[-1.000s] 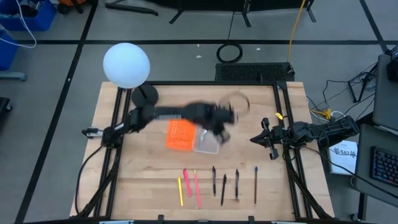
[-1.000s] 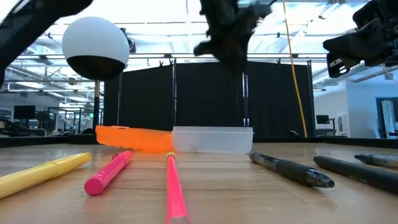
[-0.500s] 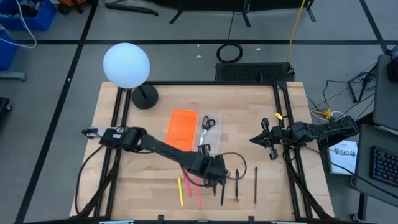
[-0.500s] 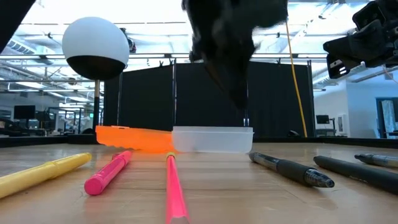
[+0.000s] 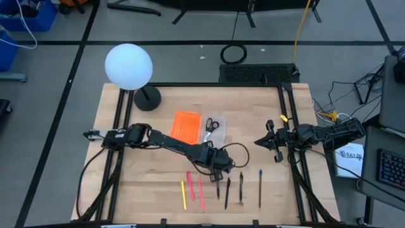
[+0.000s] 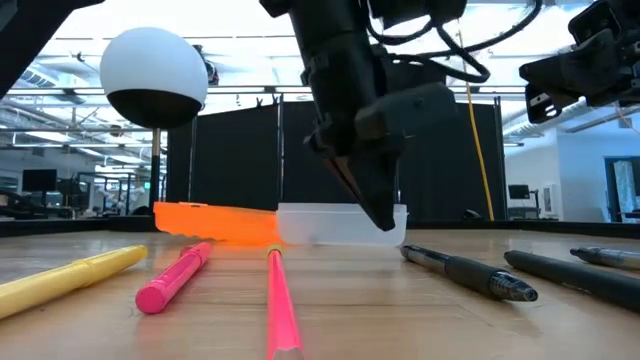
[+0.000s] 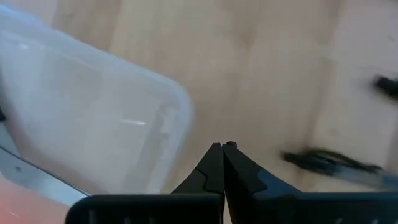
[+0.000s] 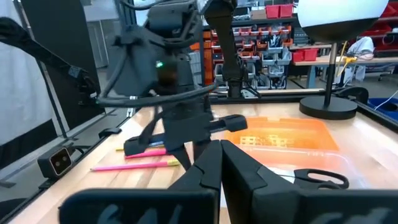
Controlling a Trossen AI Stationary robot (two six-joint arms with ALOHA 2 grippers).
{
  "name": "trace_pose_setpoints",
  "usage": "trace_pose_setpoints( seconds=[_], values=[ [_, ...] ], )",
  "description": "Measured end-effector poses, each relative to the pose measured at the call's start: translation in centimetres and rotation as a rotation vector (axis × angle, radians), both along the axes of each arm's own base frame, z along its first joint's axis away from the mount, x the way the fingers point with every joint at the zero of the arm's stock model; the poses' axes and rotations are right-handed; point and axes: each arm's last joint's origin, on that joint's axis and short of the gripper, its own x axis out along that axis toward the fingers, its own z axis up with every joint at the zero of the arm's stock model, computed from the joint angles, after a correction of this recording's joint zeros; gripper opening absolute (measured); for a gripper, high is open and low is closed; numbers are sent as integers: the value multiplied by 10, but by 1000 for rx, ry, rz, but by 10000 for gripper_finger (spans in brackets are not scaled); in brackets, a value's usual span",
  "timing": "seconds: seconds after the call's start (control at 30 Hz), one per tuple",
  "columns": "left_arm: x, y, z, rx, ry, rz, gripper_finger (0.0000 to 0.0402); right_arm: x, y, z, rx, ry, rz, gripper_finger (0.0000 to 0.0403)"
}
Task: Pick & place school supplies into a supply box
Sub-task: Adjust the orange supply box, then put the brown pencil into the orange supply box
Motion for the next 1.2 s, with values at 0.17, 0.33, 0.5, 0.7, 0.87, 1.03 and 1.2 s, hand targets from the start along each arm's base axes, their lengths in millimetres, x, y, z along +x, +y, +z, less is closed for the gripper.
trace_pose_setpoints(
  seconds=[0.17,0.33,0.5,0.7,0.87,1.03,1.2],
  values=[
    [5,16,-1,12,-18,-18,2,0,0,0,-10,-1,0,0],
    [12,32,0,2,-52,-39,1,0,0,0,-45,-5,-1,0],
    [16,35,2,1,-76,-81,2,0,0,0,-45,-5,-1,0],
    [19,38,5,-41,-96,-115,3,0,0,-1,-48,9,0,0],
    [19,24,26,-61,-184,-167,2,0,0,-3,-76,26,1,0],
    [-7,-12,98,118,-333,-313,1,0,1,-5,-31,47,17,0],
    [-50,-30,167,252,-494,-512,1,1,2,-7,24,83,56,0]
  ],
)
